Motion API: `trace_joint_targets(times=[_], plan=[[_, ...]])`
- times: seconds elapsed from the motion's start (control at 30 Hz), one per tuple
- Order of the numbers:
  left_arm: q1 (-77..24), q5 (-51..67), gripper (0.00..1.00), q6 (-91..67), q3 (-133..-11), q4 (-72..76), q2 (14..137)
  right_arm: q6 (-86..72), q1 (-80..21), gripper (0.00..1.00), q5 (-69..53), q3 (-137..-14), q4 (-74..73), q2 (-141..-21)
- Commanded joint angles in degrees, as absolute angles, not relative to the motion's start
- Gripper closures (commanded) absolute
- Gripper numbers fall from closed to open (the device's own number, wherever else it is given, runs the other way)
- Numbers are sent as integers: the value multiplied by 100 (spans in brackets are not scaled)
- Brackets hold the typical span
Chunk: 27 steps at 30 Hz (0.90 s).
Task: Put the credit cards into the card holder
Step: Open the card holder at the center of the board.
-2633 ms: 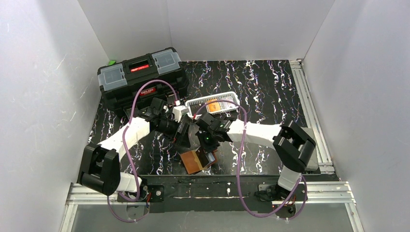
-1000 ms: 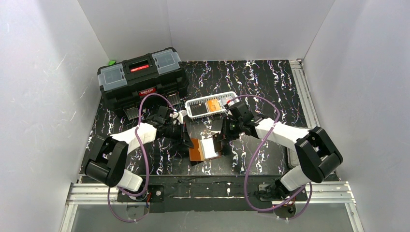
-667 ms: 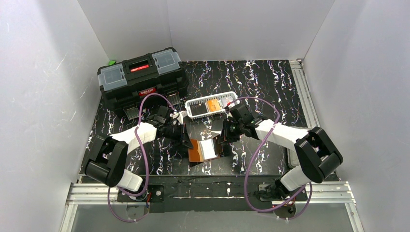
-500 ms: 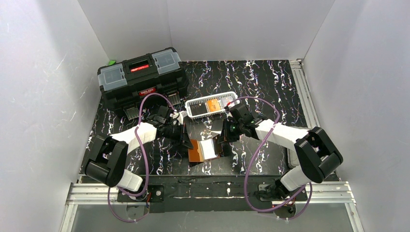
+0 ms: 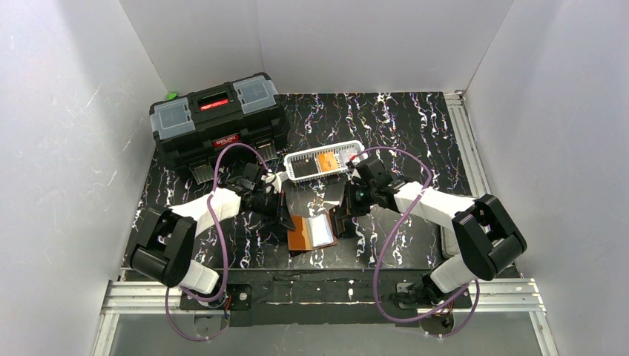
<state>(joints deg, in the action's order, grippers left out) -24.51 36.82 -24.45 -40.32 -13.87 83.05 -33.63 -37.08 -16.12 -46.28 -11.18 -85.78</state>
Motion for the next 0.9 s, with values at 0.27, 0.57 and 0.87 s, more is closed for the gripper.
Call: trace_joint_targets(times=[0.27, 0.57, 0.87], plan=[[-2521, 3691, 100, -2452, -4144, -1527, 8151, -3406, -3691, 99, -1911, -4762, -1081, -8111], [-2523, 3682, 100, -2464, -4141, -1556, 8110, -3412, -3696, 99, -1797, -4789, -1119, -7981], [-2522, 3682, 100, -2461, -4114, -1549, 8097, -3564, -3872, 99, -1906, -4737, -813, -8422]])
